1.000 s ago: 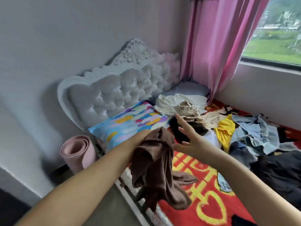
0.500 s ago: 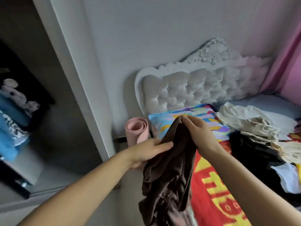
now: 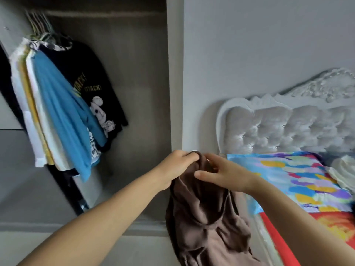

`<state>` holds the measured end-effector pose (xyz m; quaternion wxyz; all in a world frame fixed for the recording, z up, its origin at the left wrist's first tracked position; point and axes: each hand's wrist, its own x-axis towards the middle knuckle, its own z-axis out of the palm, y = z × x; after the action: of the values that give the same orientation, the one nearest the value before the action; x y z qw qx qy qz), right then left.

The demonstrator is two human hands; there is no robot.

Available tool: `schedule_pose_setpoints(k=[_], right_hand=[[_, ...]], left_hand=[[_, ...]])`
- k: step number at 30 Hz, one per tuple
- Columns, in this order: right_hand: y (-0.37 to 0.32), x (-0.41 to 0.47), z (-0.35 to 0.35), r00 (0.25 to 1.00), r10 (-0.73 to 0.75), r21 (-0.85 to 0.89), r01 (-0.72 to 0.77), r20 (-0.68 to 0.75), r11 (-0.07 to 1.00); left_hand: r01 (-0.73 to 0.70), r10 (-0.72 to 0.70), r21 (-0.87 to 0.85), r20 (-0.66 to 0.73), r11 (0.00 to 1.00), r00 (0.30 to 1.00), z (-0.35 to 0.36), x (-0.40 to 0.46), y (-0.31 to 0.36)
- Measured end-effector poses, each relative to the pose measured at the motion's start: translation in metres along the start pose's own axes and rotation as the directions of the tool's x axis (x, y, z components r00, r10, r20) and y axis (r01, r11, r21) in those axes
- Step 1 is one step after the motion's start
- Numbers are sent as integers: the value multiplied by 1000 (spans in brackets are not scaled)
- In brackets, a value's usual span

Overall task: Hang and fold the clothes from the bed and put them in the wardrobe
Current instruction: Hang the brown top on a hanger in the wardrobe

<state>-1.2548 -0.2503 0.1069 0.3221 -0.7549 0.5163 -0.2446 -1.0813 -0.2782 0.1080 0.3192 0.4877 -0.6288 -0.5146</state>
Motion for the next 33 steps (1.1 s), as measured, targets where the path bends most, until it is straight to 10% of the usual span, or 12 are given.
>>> schedule_pose_setpoints(k=[4,7,10,13,15,18,21,33], right_hand=[[-31,57,39,993,-22,-255,-8,-114,967],[-48,96,44,969,38,-108,-67,-245,992],[-71,133,46,961,19,-28,-28,-275,999],[-81,167,51,961,-19,-49,6,-274,999],[-84,190,56,967,-19,-115,-11,-253,993],[-85,230,69,978,-29,-156,-4,-209,988],[-86,277,77,982,-41,-251,-7,-185,968],[-93,426,38,983,181,-578,-158,-18,801]], left_hand=[[57,-54,-31,101,998,993,-75,7,-11],[-74,30,428,108,901,994,-132,12,-27],[-58,147,789,-42,612,988,-182,22,-45],[111,164,786,-261,608,951,-232,34,-49],[214,30,673,-332,708,943,-262,47,-46],[296,-291,-22,-272,955,917,-290,69,-37],[227,-423,-585,-222,779,878,-314,99,-29],[134,-277,-502,-223,855,934,-385,261,17]])
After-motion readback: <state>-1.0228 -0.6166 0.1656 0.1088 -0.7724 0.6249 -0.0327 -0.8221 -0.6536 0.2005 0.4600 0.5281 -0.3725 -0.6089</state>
